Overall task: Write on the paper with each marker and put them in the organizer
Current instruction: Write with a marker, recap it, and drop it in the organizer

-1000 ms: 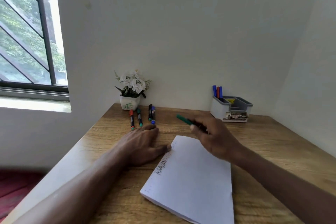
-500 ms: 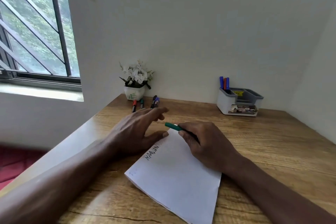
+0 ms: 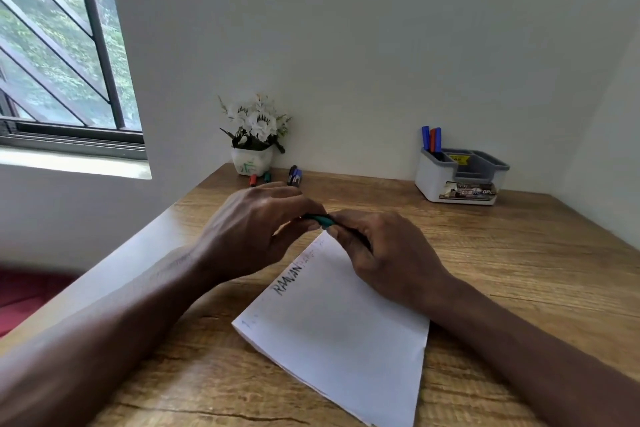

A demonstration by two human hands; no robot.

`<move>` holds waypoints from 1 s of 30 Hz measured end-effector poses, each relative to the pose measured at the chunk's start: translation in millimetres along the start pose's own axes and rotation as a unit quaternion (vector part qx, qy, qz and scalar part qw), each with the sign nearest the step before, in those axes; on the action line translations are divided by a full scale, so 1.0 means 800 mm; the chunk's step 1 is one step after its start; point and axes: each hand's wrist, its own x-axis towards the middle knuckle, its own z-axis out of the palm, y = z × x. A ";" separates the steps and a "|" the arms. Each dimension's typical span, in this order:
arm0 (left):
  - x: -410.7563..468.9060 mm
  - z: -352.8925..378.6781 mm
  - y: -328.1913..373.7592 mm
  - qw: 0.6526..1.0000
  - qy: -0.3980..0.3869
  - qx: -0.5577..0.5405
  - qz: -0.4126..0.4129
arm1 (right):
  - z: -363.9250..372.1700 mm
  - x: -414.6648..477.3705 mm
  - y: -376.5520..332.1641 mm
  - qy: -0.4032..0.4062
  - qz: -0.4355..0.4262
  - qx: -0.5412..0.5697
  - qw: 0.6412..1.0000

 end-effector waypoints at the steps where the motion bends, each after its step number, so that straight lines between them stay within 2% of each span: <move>1: 0.001 -0.002 -0.001 1.000 0.010 0.001 -0.001 | -0.001 0.001 -0.001 0.007 0.002 -0.007 1.000; 4: 0.002 -0.005 -0.002 1.000 0.027 0.004 -0.004 | 0.000 0.000 0.000 0.021 0.012 -0.019 1.000; 7: -0.001 -0.004 -0.008 0.999 0.037 0.006 -0.018 | 0.001 -0.003 0.007 0.000 0.059 -0.056 0.997; 9: -0.006 -0.004 -0.020 0.998 0.025 0.014 -0.054 | -0.008 -0.004 0.015 -0.062 0.075 -0.049 0.994; 12: -0.014 -0.002 -0.039 0.991 -0.045 0.040 -0.122 | -0.027 -0.007 0.020 -0.176 0.048 -0.004 0.983; 15: -0.015 -0.002 -0.045 0.983 -0.085 0.017 -0.160 | -0.035 -0.009 0.019 -0.233 0.048 -0.053 0.970; 21: -0.012 0.002 -0.049 0.969 -0.106 -0.031 -0.223 | -0.036 0.008 0.039 -0.231 0.096 -0.129 0.959; 26: -0.002 0.006 -0.042 0.962 -0.153 0.015 -0.226 | -0.037 0.014 0.050 -0.209 0.099 -0.147 0.962; 30: -0.002 0.008 -0.039 0.960 -0.156 0.047 -0.229 | -0.038 0.012 0.048 -0.207 0.089 -0.172 0.959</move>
